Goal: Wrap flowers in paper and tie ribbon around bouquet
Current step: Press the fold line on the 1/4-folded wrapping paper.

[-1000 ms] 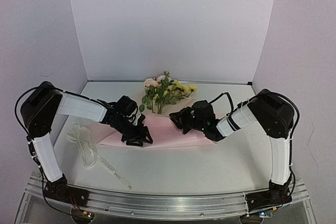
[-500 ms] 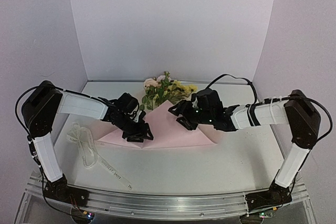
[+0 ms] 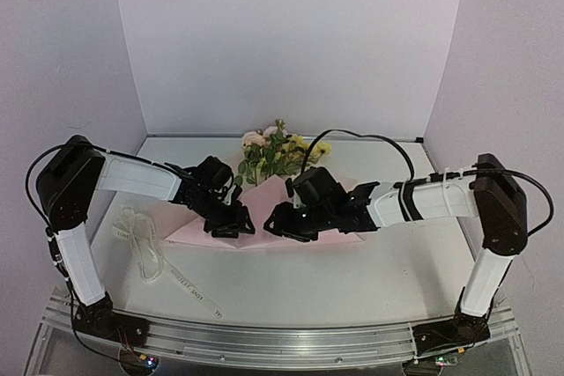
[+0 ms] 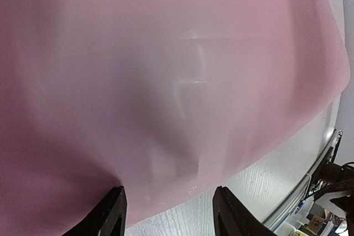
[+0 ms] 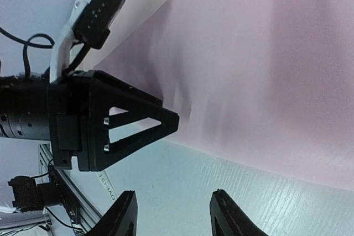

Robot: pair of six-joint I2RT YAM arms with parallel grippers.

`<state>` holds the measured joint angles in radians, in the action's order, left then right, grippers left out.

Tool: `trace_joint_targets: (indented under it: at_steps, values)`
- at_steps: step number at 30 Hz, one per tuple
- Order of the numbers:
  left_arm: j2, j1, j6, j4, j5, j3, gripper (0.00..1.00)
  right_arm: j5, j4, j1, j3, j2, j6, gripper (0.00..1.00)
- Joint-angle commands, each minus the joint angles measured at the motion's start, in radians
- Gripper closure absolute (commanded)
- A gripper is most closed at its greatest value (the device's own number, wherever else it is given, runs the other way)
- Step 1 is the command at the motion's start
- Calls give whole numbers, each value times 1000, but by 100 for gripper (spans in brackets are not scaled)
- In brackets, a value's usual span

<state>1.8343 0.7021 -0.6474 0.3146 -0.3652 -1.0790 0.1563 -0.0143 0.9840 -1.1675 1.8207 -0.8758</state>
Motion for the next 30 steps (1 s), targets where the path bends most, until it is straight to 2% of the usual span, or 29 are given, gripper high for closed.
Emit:
trace_joint_targets:
  at_steps: [1,9,17,23,30]
  values:
    - [-23,0,-13,7,29,-18,45,-60,-74,-5,-62,62,63,55]
    - [-45,-6,-20,2,44,13,45,-72,-119,-3,-122,140,111,56]
    - [-77,-23,-29,-13,57,71,46,-155,-208,11,-172,147,185,46]
    - [-84,-30,-36,-29,61,91,47,-244,-315,66,-221,129,238,41]
    - [-89,-30,-45,-33,75,97,48,-306,-390,115,-222,159,224,49]
